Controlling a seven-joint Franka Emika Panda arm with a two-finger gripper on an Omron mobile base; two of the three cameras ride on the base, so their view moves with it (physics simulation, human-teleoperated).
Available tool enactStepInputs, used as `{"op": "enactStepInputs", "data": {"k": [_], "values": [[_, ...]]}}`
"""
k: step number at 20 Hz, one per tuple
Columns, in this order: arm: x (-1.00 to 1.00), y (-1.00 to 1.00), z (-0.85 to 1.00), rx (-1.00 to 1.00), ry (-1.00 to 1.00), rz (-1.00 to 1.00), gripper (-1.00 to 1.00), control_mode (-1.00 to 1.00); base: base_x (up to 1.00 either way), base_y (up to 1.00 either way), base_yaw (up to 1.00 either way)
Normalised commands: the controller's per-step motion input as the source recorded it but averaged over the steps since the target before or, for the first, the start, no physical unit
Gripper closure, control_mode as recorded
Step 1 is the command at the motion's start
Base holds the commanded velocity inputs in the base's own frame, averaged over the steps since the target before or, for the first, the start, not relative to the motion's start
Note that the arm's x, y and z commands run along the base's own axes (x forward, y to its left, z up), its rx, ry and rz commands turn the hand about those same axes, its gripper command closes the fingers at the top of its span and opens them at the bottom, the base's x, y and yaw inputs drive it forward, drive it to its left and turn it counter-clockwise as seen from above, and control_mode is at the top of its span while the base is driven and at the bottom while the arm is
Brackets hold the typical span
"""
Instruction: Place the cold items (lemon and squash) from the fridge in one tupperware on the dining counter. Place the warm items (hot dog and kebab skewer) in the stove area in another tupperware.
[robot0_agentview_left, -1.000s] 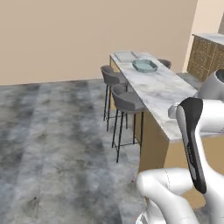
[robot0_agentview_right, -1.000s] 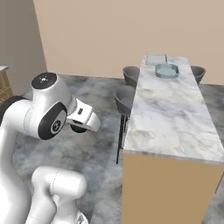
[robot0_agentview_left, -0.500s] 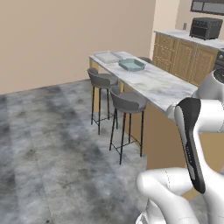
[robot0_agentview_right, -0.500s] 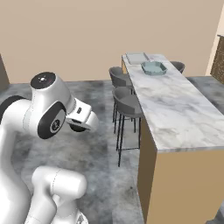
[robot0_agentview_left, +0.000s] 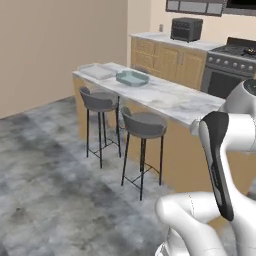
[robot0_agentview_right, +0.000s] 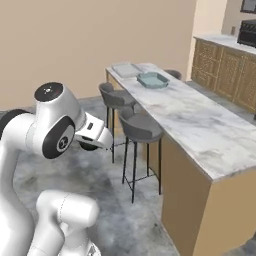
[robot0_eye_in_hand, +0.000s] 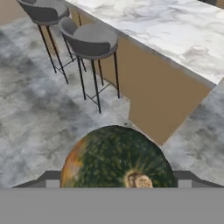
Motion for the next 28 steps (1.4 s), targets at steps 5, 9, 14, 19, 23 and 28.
{"op": "enactStepInputs", "data": {"k": [5,9,14,19,23,28], "values": [[0.00,0.00,0.00,0.00,0.00,0.00,1.00,1.00,0.72,1.00,-0.48],[0.00,0.00,0.00,0.00,0.00,0.00,1.00,1.00,0.75,1.00,-0.45],[0.00,0.00,0.00,0.00,0.00,0.00,1.00,1.00,0.72,1.00,-0.45],[0.00,0.00,0.00,0.00,0.00,0.00,1.00,1.00,0.63,1.00,-0.44],[0.00,0.00,0.00,0.00,0.00,0.00,1.00,1.00,0.56,1.00,-0.44],[0.00,0.00,0.00,0.00,0.00,0.00,1.00,1.00,0.61,1.00,-0.42]]}}
